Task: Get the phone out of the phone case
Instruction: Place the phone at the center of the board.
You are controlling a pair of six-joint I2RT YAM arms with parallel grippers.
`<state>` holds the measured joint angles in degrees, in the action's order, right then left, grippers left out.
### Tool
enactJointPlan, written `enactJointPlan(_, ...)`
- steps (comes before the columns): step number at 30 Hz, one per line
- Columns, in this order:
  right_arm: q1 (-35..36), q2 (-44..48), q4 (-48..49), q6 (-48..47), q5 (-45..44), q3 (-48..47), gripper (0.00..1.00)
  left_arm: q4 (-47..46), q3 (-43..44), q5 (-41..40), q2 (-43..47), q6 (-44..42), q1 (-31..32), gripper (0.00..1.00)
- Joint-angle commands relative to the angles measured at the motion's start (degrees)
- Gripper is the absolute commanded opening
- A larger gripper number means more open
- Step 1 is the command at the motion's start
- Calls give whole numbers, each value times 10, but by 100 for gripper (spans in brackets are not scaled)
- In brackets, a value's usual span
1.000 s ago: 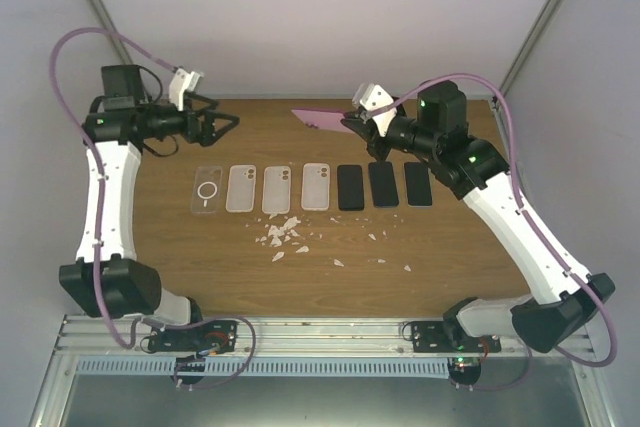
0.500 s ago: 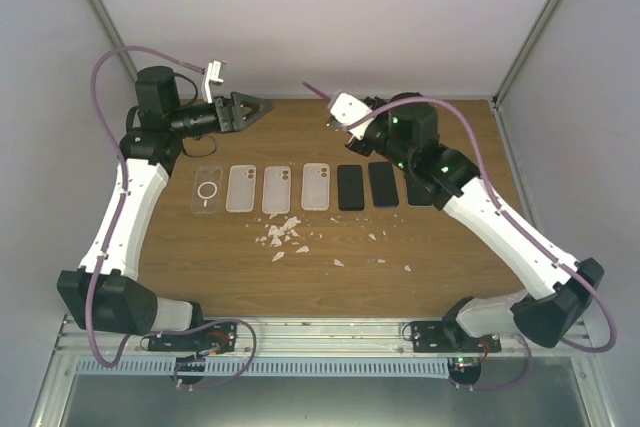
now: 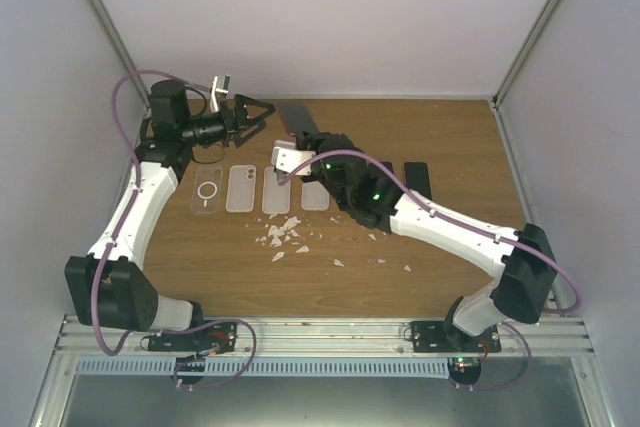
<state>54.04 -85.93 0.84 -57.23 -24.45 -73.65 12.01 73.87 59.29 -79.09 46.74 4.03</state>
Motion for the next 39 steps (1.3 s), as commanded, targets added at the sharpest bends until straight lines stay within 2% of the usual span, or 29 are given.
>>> enactJointPlan(1,32,-8,142,-78,-74,3,0,-47,-26,10,-9,44,3,99)
enactJointPlan(3,45,-13,165,-107,-85,16,0,-44,-28,6,-14,49,3,99)
enactJointPlan(8,73,-22,320,-234,-110,91,1,-41,-27,1,-25,54,7,99)
enactJointPlan(12,84,-30,386,-276,-116,115,1,-47,-30,4,-27,57,18,92)
enactJointPlan(19,90,-33,445,-317,-118,129,0,-73,-42,17,-30,74,22,60)
enactJointPlan(24,93,-31,474,-338,-115,149,0,-75,-41,17,-30,75,22,31)
enactJointPlan(31,97,-32,492,-351,-115,159,1,-80,-38,19,-32,75,22,2)
enactJointPlan(33,97,-31,476,-345,-117,159,7,-79,-33,20,-33,67,22,0)
enactJointPlan(34,97,-30,467,-341,-119,159,15,-77,-30,20,-34,63,21,0)
enactJointPlan(37,98,-20,415,-306,-124,160,49,-77,-19,20,-34,35,19,0)
enactJointPlan(39,97,-13,347,-252,-125,148,68,-89,-20,16,-30,24,18,0)
